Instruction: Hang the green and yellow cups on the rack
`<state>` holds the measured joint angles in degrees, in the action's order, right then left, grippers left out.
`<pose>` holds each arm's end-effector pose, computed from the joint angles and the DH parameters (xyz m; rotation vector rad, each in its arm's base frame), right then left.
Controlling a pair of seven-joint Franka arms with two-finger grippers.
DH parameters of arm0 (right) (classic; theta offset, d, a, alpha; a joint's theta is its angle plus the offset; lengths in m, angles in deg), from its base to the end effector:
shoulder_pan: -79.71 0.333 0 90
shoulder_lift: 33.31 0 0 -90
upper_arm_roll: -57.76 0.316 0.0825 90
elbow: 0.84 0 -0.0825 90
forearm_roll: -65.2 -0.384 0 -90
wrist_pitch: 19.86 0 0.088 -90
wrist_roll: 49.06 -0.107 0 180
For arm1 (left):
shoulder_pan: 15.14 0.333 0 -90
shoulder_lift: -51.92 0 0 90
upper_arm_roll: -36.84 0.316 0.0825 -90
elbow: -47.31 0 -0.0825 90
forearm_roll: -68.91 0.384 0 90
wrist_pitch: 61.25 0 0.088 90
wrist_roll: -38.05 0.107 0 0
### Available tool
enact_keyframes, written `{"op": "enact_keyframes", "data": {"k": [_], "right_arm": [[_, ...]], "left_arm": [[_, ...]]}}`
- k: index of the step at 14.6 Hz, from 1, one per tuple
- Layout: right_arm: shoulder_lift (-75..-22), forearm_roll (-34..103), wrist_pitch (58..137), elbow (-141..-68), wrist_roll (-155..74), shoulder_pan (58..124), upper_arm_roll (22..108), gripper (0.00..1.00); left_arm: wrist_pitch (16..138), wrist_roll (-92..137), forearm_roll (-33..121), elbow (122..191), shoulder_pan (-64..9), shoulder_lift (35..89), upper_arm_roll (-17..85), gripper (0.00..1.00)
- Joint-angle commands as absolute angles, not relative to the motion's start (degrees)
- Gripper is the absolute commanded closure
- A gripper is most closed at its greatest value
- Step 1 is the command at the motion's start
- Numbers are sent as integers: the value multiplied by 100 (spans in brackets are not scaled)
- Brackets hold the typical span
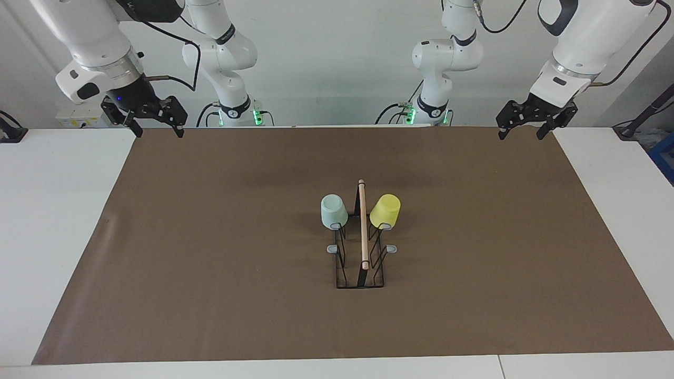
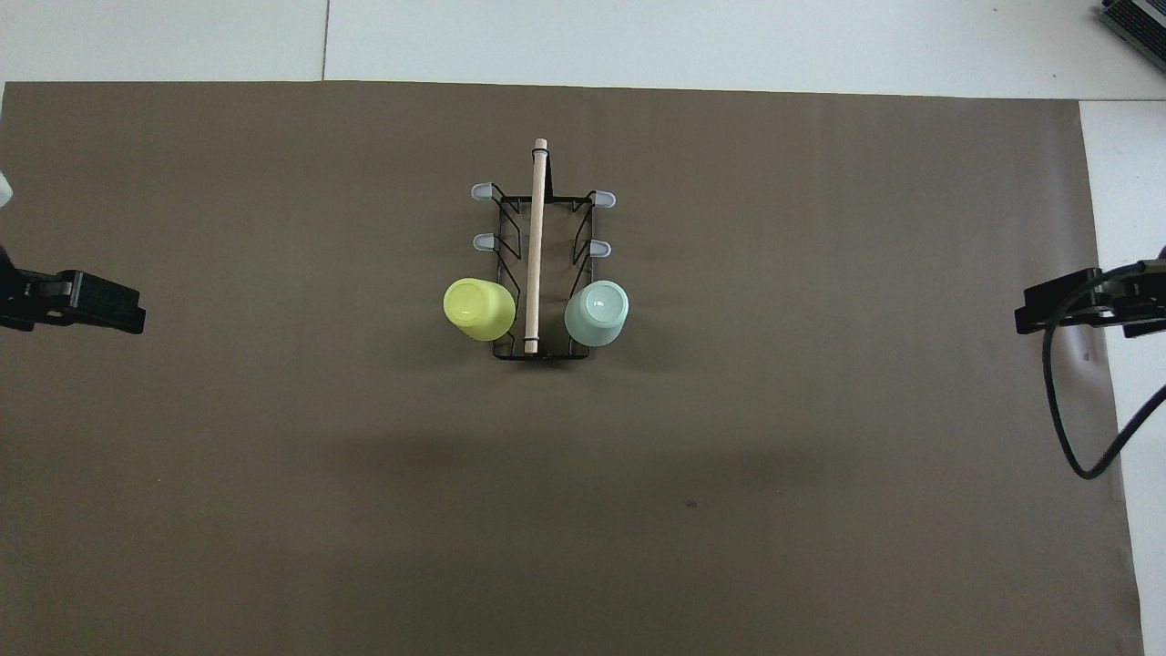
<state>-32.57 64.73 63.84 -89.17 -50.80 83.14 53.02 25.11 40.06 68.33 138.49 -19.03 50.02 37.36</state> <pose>0.5390 -0.0117 0.6359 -3.1297 0.0823 0.1064 0.5364 -0.0326 0.6275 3.1273 -0.1476 -0.0800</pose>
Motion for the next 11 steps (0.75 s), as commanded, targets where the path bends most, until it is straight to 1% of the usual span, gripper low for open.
{"op": "enact_keyframes", "data": {"k": [1, 5, 7, 11], "right_arm": [[-3146, 6547, 6452, -9057, -4985, 8314, 5327, 0], [-3137, 6538, 6522, -9101, -5046, 8323, 5327, 0], [-3111, 6538, 6863, -9189, -5073, 8323, 5336, 0], [-3111, 6538, 6804, -9198, -5073, 8314, 5354, 0]], "left_arm": [[2558, 4192, 6663, 14047, -1839, 4822, 3754, 0], [2567, 4209, 6680, 14038, -1822, 4822, 3763, 0], [2567, 4192, 6689, 14038, -1822, 4831, 3763, 0], [2567, 4165, 6698, 14003, -1839, 4849, 3763, 0]]}}
